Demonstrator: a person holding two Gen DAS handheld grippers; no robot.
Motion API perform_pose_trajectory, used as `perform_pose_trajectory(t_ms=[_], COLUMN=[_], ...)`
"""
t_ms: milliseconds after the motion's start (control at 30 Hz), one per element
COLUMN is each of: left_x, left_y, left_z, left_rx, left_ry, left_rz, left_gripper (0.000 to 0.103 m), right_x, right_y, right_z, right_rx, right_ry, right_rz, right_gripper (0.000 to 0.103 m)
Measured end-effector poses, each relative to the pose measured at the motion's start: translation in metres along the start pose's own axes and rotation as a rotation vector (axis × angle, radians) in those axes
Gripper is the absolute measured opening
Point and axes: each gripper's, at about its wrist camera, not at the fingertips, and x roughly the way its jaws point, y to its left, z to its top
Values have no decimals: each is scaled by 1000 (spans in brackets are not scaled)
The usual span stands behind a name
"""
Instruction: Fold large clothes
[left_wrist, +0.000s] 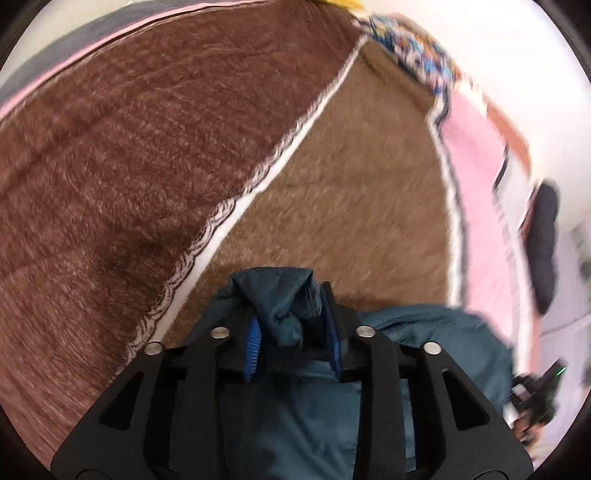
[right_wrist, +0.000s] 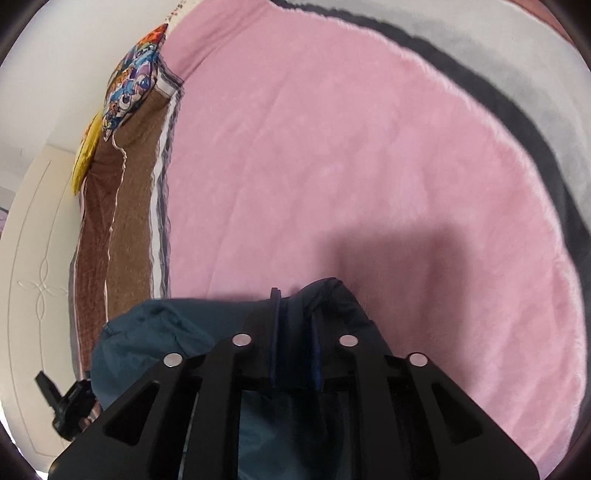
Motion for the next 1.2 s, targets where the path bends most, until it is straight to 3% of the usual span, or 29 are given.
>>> perform_pose_trajectory(t_ms=[133,267,367,467,733,933,1200], left_x=[-40,-78,-99,-115,-161,-187,-191], left_y=[13,21,30,35,50,68,76], left_z=[10,5,-9,-30,-107,-163,-224], left_rx=[-66,-25,-1,51,173,163,120], left_ry=[-122,-156,-153,-130,-77,-37,1], left_rz=[-48,-37,-45,-52,-63,-84,-137], left_gripper=[53,53,53,53,54,56,65], right_x=[-20,-43,-51,-64,-115,-148,-189], right_y=[-9,-14,-11,-8,12,0,-57], right_z=[5,5,2,-3,-8,-75,-220], right_rx=[68,110,113,122,-4,-71,-99], right_ry=[-1,-22,-29,-63,-194,-180,-160], right_rz=[116,181,173,176,138,161,107], right_gripper=[28,37,45,64,64,64,65])
